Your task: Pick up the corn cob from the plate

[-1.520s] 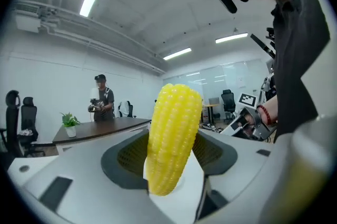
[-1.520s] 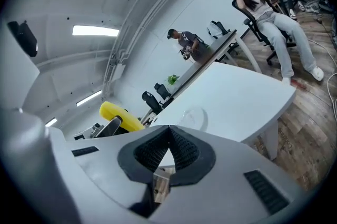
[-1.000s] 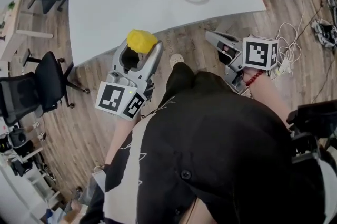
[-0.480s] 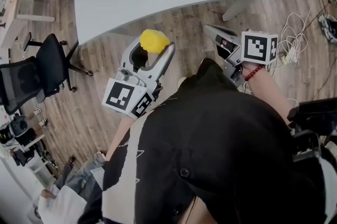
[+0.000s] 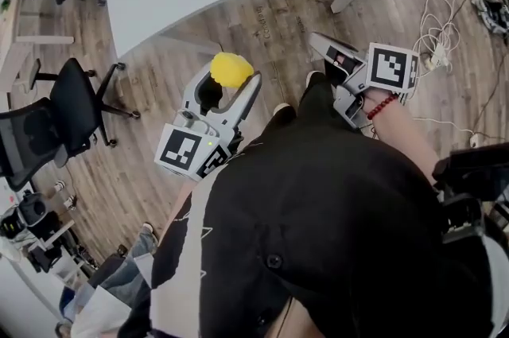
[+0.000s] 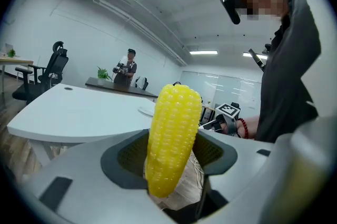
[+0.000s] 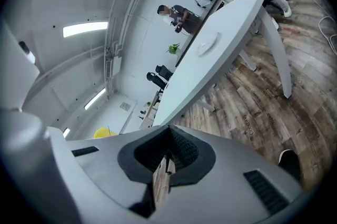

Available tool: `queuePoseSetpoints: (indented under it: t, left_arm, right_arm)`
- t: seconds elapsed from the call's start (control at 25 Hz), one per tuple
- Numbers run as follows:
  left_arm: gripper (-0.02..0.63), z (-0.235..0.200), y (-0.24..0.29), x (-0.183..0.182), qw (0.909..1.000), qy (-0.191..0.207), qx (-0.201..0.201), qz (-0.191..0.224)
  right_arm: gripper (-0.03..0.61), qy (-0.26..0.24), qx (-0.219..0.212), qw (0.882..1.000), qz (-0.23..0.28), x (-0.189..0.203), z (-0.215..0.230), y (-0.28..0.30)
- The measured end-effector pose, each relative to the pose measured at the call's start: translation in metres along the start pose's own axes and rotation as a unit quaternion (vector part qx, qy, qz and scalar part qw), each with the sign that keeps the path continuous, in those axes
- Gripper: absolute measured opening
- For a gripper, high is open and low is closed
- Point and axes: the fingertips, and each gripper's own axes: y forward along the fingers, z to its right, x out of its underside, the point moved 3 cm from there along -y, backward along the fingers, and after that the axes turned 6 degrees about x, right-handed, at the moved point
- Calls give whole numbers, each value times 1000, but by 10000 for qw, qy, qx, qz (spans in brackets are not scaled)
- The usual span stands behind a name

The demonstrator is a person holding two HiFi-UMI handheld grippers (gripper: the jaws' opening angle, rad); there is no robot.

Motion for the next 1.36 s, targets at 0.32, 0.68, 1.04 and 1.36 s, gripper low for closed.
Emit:
queuePoseSetpoints:
  t: [0.32, 0.68, 1.04, 1.36]
  left_arm:
    - [265, -3, -21, 33, 9989, -464, -18, -47]
    - [265, 2, -22, 37, 9982, -588, 139, 40]
    - [265, 5, -33, 28, 9983, -530, 101, 214]
    - [265, -7, -51, 32, 9980, -569, 8, 273]
  right_arm:
    - [14, 117, 605, 9981, 91, 29, 13, -31]
    - [14, 97, 763, 9969, 179, 36, 12, -40]
    - [14, -49, 761, 9968, 236, 33, 5, -37]
    - [14, -204, 701, 9970, 240, 30, -9, -23]
